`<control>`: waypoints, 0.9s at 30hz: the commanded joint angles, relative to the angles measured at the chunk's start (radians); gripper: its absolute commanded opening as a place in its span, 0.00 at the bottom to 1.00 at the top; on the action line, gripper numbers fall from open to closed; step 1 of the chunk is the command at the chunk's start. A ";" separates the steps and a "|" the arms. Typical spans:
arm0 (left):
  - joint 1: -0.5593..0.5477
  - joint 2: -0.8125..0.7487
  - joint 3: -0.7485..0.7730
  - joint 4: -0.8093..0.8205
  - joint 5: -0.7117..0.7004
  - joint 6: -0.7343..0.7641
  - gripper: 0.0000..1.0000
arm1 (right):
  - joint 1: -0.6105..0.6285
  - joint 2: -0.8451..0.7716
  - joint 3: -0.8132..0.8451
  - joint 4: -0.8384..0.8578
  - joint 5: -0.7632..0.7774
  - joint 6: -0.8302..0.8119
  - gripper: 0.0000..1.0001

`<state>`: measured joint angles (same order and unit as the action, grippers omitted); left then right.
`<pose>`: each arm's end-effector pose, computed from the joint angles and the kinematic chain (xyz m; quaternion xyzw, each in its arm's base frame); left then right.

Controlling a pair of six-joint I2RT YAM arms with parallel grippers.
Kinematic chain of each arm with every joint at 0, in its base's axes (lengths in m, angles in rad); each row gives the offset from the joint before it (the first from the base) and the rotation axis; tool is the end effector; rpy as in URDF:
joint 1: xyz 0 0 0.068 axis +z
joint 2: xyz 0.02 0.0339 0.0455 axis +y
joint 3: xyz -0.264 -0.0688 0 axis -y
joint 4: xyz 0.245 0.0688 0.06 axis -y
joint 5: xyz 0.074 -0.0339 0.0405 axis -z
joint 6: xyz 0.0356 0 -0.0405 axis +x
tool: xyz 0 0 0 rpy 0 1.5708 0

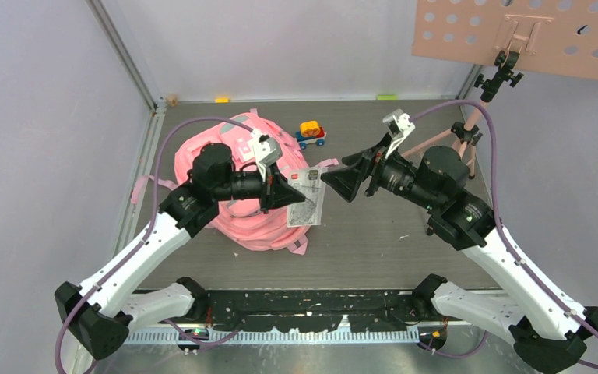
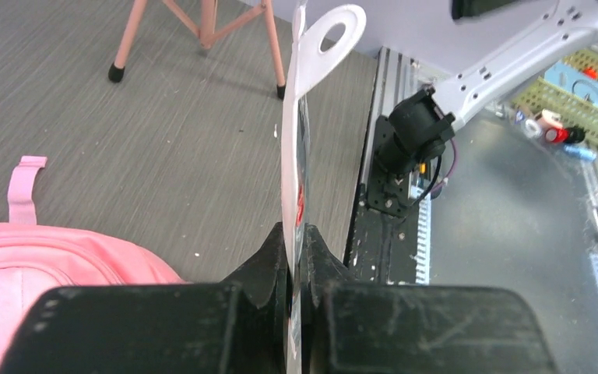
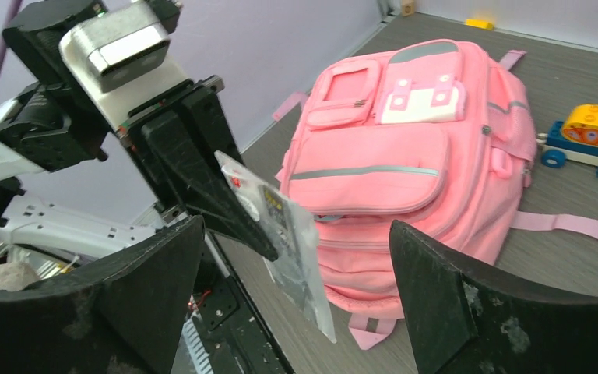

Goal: Pack the student bag
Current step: Pick up the stationery from the center of the board.

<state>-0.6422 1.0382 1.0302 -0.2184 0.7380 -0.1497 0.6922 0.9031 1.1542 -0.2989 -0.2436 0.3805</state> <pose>0.1692 -0.1565 0.3764 0.3957 0.6530 -0.4844 0.4270 0.1388 0.1262 0.4346 -0.1943 0.6967 0.4256 0.5438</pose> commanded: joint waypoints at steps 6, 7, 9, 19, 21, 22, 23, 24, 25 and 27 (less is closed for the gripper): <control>0.038 -0.070 0.020 0.199 0.033 -0.174 0.00 | 0.000 -0.006 -0.103 0.203 -0.261 0.107 0.95; 0.041 -0.080 0.011 0.227 0.050 -0.194 0.00 | 0.000 -0.002 -0.107 0.206 -0.286 0.115 0.95; 0.046 -0.089 -0.008 0.285 0.076 -0.225 0.00 | -0.001 0.020 -0.108 0.198 -0.320 0.123 0.94; 0.056 -0.079 -0.018 0.352 0.160 -0.270 0.00 | -0.002 0.090 -0.117 0.284 -0.419 0.190 0.73; 0.057 -0.076 -0.019 0.355 0.162 -0.272 0.00 | -0.001 0.102 -0.123 0.345 -0.435 0.214 0.64; 0.057 -0.076 -0.019 0.355 0.161 -0.272 0.00 | -0.001 0.106 -0.126 0.370 -0.448 0.228 0.60; 0.056 -0.076 -0.019 0.355 0.159 -0.273 0.00 | -0.001 0.114 -0.127 0.380 -0.454 0.233 0.55; 0.057 -0.075 -0.021 0.356 0.156 -0.274 0.00 | 0.000 0.118 -0.127 0.394 -0.465 0.241 0.53; 0.058 -0.075 -0.022 0.357 0.154 -0.274 0.00 | -0.001 0.126 -0.126 0.398 -0.470 0.245 0.48; 0.058 -0.074 -0.024 0.359 0.148 -0.275 0.00 | 0.000 0.134 -0.125 0.403 -0.483 0.249 0.45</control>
<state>-0.5903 0.9684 1.0080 0.0708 0.8684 -0.4118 0.6918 1.0252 1.0313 0.0017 -0.6727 0.5911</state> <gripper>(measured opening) 0.032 0.484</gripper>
